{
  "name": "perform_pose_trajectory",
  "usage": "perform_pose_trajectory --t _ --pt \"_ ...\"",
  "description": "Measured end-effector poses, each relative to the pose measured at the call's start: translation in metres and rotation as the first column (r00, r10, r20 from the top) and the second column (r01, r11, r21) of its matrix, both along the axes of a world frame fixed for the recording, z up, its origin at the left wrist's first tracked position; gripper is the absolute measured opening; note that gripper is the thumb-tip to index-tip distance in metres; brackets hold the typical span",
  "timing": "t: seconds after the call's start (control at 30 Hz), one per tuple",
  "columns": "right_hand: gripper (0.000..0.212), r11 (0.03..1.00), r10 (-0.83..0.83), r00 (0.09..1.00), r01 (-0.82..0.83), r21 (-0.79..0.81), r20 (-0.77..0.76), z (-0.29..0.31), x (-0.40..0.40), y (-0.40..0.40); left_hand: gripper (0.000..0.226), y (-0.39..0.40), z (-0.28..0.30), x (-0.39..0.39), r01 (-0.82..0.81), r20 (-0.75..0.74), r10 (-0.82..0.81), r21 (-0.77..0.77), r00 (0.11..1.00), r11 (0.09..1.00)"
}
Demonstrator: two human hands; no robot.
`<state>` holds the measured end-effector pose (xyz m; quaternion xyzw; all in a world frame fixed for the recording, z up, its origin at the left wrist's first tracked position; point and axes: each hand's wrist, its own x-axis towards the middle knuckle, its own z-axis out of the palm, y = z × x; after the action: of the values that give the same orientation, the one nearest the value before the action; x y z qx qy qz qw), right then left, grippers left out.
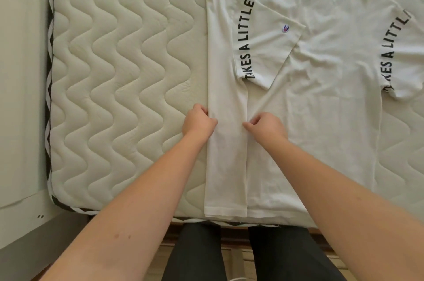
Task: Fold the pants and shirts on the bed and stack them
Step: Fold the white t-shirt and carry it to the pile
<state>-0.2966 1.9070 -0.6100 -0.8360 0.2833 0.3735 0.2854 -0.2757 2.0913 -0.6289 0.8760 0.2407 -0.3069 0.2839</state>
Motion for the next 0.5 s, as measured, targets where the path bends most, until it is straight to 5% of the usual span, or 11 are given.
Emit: perform_pose_trajectory --t 0.17,0.37,0.5 --pt "0.019 0.986 -0.149 0.953 0.122 0.118 0.265 0.001 0.052 -0.026 0.035 -0.008 -0.007 0.069 -0.077 0.155 0.097 -0.132 0.983 0.988" --pt "0.008 0.992 -0.107 0.851 0.060 0.107 0.513 -0.001 0.129 -0.043 0.039 -0.011 -0.012 0.177 -0.086 0.247 0.158 -0.278 0.956 0.957" --pt "0.025 0.999 0.045 0.808 -0.041 -0.019 0.588 -0.008 0.173 -0.050 0.040 -0.012 -0.014 0.237 -0.102 0.284 0.203 -0.333 0.937 0.937"
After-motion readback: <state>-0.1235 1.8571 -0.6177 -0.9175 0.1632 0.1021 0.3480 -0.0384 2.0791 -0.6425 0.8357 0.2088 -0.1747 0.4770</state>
